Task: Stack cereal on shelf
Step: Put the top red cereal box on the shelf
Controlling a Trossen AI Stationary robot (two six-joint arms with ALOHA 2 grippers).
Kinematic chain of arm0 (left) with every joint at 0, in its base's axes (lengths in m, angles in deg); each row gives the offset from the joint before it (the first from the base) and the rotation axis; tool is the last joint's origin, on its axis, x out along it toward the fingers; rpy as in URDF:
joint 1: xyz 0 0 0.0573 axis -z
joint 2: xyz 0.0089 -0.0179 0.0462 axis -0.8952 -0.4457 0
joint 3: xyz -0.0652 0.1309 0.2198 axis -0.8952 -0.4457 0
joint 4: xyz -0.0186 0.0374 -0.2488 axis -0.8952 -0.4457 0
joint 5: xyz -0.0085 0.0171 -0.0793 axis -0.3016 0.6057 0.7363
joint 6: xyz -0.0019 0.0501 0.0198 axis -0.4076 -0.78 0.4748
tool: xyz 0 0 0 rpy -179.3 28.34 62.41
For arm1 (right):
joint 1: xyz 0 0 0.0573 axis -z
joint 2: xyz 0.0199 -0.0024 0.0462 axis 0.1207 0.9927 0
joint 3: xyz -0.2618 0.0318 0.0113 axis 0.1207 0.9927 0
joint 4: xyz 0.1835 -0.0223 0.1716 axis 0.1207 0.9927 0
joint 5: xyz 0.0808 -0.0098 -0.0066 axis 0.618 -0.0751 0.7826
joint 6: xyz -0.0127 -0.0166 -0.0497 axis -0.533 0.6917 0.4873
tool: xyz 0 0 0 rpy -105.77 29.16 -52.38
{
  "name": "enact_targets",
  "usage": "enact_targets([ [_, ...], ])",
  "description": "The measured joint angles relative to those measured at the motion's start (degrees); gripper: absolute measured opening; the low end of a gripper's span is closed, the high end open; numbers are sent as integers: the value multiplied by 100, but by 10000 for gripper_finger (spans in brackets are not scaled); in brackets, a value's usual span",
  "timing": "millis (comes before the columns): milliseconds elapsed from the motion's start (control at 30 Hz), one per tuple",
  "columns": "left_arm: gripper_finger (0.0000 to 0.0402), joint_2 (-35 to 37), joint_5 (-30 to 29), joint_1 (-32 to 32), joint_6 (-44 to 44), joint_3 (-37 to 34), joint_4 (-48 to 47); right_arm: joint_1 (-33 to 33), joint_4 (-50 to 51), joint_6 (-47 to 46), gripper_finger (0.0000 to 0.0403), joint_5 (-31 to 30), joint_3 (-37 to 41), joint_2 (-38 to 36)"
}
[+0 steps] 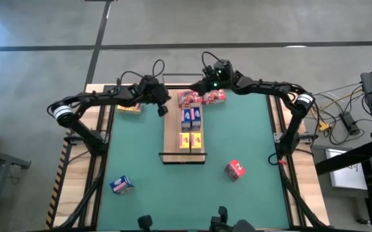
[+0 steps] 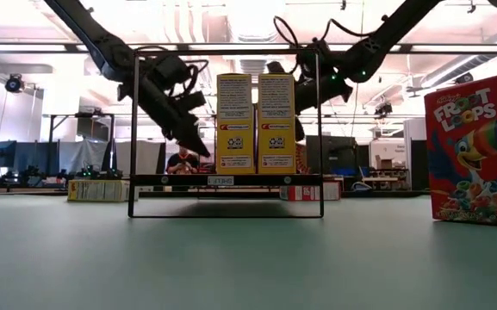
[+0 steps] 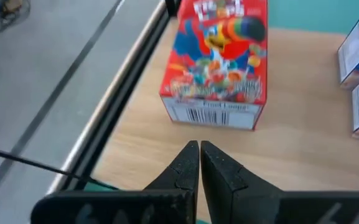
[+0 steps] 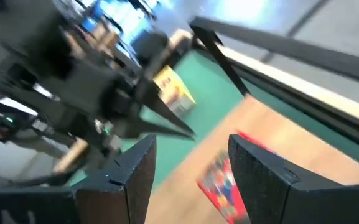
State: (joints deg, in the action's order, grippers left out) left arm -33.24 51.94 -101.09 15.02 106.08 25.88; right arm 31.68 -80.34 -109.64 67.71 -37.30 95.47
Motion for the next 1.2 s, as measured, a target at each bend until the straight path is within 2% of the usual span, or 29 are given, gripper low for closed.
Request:
enact_targets([
  [167,0,17,14,0,-268,-2,374,253,1537,442,192,78,-255,-26],
  [367,0,-259,449,-4,-308,-7,701,691,2365,691,230,92,-162,-26],
  [533,0,-515,420,-38,-298,-15,634,924,2247,678,277,95,211,-26],
  [700,0,-788,463,-37,-267,-15,890,942,1608,499,309,137,608,-26],
  [900,0,-1022,499,-42,-137,-13,1373,942,1068,314,313,265,827,-26],
  [1200,0,-1316,562,-37,25,-11,1807,942,1041,306,300,274,829,-26],
])
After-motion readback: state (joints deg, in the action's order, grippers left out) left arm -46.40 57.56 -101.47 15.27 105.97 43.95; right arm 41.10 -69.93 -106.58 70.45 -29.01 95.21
